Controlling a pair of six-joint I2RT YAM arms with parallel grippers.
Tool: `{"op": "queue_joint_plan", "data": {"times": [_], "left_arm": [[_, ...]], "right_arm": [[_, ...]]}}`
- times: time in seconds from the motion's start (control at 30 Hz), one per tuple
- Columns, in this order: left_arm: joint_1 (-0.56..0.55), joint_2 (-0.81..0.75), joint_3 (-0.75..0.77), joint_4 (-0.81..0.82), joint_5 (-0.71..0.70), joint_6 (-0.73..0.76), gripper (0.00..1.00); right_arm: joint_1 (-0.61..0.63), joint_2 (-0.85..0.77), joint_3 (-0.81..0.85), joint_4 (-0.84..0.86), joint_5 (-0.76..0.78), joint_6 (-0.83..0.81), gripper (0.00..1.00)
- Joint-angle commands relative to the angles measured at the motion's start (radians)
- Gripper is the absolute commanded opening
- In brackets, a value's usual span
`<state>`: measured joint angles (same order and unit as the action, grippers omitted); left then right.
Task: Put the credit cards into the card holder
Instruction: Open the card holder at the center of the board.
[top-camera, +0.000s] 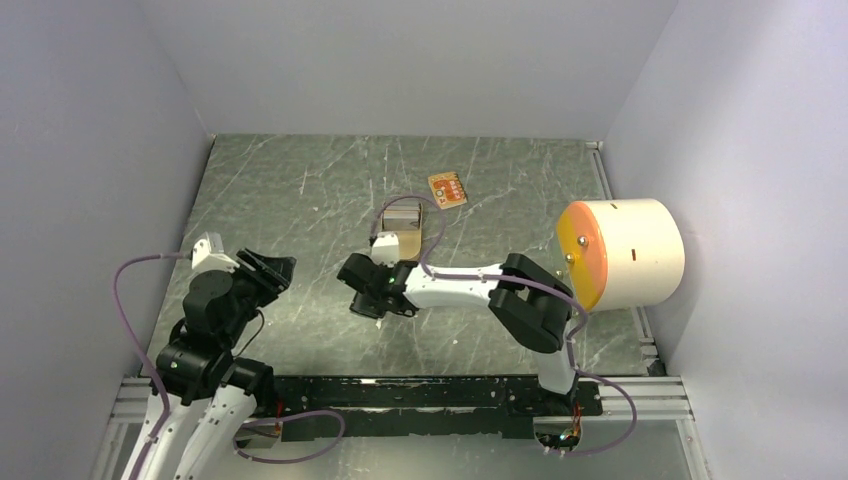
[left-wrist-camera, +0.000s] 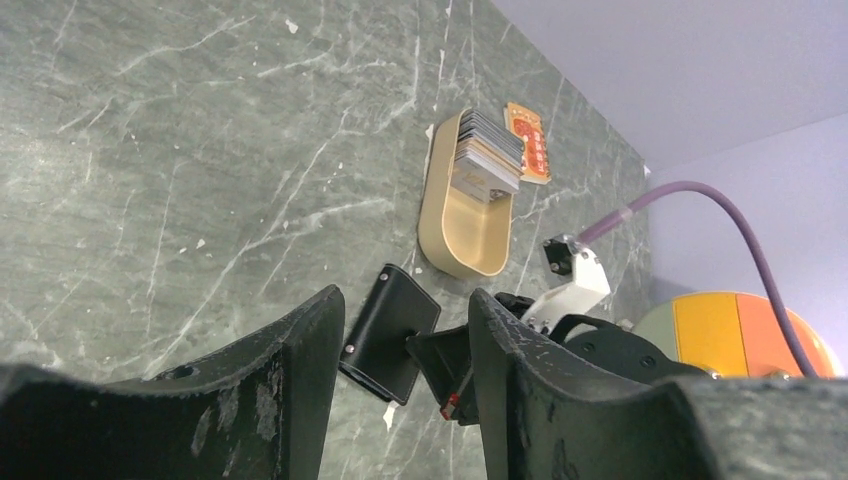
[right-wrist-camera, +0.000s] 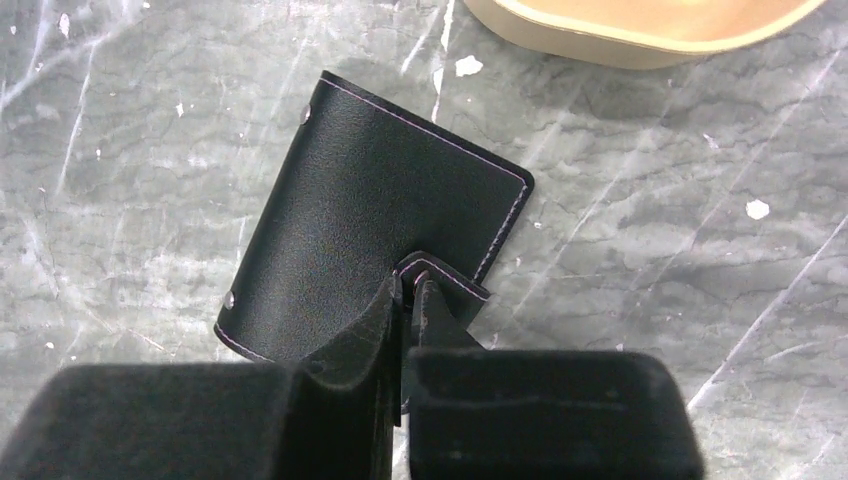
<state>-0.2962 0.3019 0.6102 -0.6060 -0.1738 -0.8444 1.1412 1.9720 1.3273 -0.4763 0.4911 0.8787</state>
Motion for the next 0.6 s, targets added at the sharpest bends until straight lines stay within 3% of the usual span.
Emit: {"op": "queue_joint_plan", "data": {"times": [0.0,0.23,0.57], "left_arm": [[0.006,0.037,0.004,-0.011,0.015,0.012,0.54],[0.006,0.156,0.002,0.017,0.143,0.035,0.51],[0.007,0.348,-0.126,0.265,0.515,0.085,0.57]], "right_arm": [[-0.008,-0.005,-0.118,0.032,0.015,-0.027,0.00],[-0.009,-0.249,-0.325,0.292,-0.119,-0.085,0.00],[-0.009,-0.514,-0.452,0.357,-0.190,-0.086,0.00]]}}
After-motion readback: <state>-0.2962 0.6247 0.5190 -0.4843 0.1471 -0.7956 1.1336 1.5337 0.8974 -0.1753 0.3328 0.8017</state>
